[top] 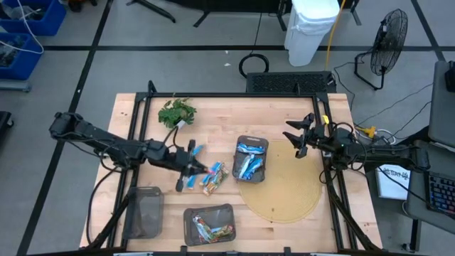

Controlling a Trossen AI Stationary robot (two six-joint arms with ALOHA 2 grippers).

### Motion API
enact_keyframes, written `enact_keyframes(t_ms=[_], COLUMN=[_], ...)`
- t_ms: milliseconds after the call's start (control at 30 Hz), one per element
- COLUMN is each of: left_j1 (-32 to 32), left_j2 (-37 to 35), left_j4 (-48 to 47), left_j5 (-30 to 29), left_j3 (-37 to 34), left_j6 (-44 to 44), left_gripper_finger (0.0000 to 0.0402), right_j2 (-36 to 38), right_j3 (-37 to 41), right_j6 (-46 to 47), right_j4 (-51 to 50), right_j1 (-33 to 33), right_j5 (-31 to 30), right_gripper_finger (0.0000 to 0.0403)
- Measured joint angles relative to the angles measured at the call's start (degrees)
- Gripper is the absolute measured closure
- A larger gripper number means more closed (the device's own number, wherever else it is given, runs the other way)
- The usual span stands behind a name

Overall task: Pick and place Granola Bars by type
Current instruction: Put the red granola bar into the bottom right black bin

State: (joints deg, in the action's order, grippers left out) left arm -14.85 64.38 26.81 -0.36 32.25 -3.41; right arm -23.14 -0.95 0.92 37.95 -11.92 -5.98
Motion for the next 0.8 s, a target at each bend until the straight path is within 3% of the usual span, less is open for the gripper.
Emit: enact_keyframes(t_ms=[133, 267, 500, 633, 800], left_j1=[-1.97, -4.33, -8.15, -10.31, -12.89], left_j2=[-0.03, 0.63, 3.6, 6.45, 13.37], left_j4=[-1.94, -2.88, -4.67, -11.03, -24.46], left_j5=[3.79, 2.03, 0.26, -2.65, -6.54], left_j3=[0.04, 0.05, 1.48, 7.05, 19.01], left_j6=[-6.96, -10.04, -14.3, -18.17, -21.11], left_gripper_finger=[0.038, 0.037, 0.0387, 0.0387, 0.0387], right_j2=[0.0, 0.0, 0.0, 0.0, 0.0], right_j3=[0.0, 0.04, 0.07, 0.09, 0.09], right_j6=[-0.06, -0.08, -0.08, -0.08, -0.08], right_j4=[-0.01, -0.02, -0.02, -0.02, -0.04], right_j1=[0.0, 0.0, 0.0, 0.0, 0.0], right_j5=[-0.01, 0.0, 0.03, 0.03, 0.03], right_gripper_finger=[0.0193, 0.0193, 0.0193, 0.0193, 0.0193])
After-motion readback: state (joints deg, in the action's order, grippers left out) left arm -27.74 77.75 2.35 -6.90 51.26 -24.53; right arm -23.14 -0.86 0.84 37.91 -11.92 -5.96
